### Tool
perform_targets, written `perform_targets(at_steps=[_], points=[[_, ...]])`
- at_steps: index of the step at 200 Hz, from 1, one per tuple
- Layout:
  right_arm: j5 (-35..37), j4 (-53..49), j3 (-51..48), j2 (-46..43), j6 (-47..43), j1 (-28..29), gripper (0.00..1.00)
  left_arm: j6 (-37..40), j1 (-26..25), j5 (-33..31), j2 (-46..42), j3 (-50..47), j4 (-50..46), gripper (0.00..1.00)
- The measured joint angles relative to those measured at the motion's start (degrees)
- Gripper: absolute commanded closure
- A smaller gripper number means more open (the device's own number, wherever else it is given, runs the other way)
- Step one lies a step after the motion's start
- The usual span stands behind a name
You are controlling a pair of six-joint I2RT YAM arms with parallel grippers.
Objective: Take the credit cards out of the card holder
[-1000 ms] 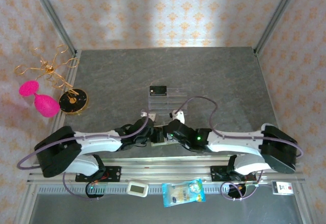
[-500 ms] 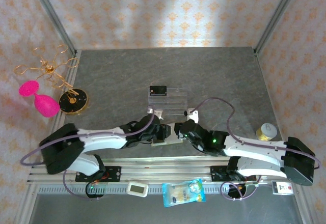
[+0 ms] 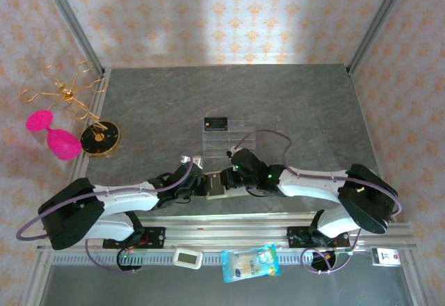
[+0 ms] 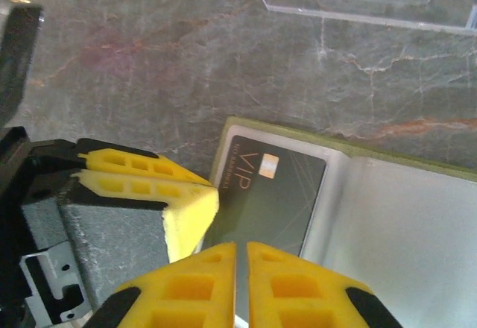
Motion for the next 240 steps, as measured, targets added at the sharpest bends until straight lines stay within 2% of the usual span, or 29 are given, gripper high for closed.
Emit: perform_targets(at_steps=[28,102,179,215,240], points=[[-1.4,0.02,0.04,3.39,0.52,-1.14,0.81,0.5,0.66,0.15,2.25,0.26,1.51,0.92],[-3.13,1.55,0.04,7.1,1.79,-1.16,0.74,1.53,0.68,0.2,4.17,1.14,3.41,0.94],[-4.33,5.46,-2.93,5.31,5.75,-3.41,0.74,1.53,0.76,0.81,4.17,1.14,3.43,0.99],[-4.96,8.13,-5.29,2.93,8.09,-6.1,0.84,1.53,0.76,0.85,4.17,1.14,3.43,1.0],[-6.03,9.38,-5.29,3.34,8.76,-6.1,0.85,1.53,0.76,1.01,4.17,1.14,3.43,1.0]])
